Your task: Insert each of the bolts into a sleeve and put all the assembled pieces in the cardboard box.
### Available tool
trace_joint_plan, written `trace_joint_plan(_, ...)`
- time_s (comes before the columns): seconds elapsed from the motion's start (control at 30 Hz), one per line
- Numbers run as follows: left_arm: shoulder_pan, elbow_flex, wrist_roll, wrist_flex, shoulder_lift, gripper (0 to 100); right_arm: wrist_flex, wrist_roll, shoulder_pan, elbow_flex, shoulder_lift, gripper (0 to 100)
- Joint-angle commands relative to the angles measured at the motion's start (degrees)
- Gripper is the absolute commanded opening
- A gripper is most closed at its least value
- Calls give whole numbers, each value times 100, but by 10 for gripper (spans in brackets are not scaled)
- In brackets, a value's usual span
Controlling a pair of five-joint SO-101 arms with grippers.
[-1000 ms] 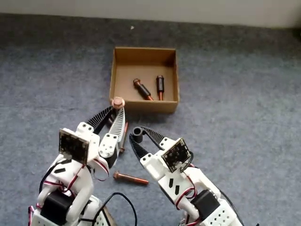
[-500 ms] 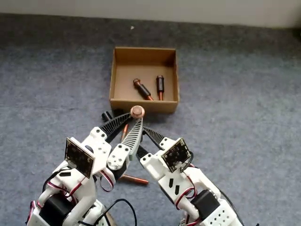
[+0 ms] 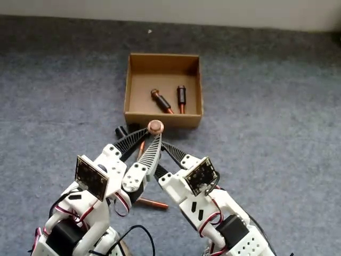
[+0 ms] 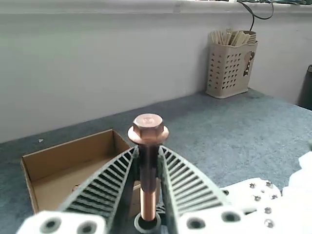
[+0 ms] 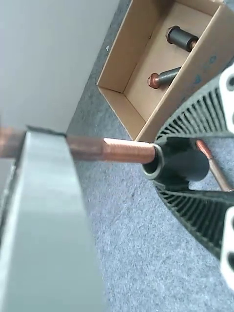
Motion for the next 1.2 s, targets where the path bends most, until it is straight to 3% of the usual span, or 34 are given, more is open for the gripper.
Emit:
trace_joint_plan(0.0,-207,75,44,-26,-4,6,-207,53,-22,804,-180,5)
trace_joint_plan(0.33,198,48,18,220,-13,6,-215,53,242,804,-180,5)
trace_joint_plan(0.8,198,92,-9,404,-4,6,-215,44,259,804,-180,5)
trace_joint_plan(0.93,198,110,-580,659,4,8,-215,44,259,804,-180,5)
trace_joint_plan(1.17,92,374,-633,712,4,67,-215,44,259,804,-180,5)
